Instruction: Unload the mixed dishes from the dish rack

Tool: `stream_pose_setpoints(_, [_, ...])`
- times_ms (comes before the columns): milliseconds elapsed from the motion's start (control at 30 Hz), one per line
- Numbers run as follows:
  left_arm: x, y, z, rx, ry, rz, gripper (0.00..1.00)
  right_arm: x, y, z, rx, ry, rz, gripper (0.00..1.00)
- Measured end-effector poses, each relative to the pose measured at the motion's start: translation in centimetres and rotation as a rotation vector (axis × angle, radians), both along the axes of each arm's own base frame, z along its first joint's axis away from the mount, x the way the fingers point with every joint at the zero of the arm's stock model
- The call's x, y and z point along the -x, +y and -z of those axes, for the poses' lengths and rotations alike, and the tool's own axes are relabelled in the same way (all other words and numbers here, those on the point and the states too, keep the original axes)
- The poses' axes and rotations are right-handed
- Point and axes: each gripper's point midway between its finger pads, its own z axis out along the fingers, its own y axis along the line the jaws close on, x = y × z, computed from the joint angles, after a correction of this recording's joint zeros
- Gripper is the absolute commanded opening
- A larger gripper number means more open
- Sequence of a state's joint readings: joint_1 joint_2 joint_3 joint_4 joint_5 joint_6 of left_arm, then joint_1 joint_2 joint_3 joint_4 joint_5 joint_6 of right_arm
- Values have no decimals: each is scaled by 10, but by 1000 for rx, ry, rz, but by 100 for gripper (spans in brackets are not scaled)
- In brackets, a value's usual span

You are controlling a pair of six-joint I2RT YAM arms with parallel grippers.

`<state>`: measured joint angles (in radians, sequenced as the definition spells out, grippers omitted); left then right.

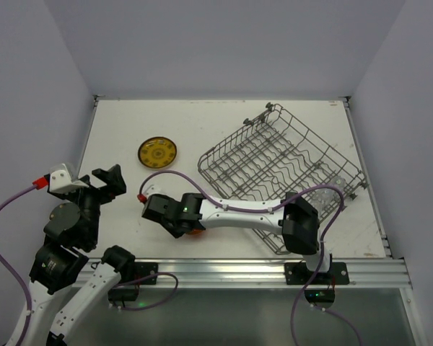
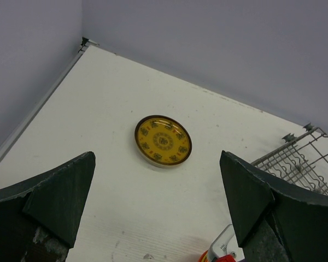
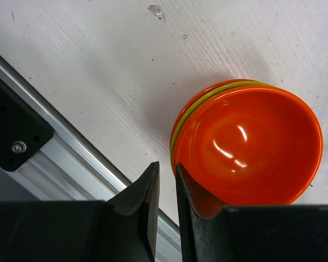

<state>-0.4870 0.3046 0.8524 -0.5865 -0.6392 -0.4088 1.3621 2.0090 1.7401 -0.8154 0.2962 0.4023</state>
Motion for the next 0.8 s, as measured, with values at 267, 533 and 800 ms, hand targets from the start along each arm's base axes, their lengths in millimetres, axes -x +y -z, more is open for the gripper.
stream_pose_setpoints(267, [0, -1, 0, 0, 0, 6, 100, 6, 2, 0, -4, 7, -7, 19])
stream_pose_setpoints(533, [-1, -3, 0, 0, 2, 18, 100, 1, -5, -7, 1, -24, 14, 20])
stream_pose_setpoints(800, [-17, -34, 13, -3, 74, 133, 100, -38, -105, -108, -208, -135, 242, 28])
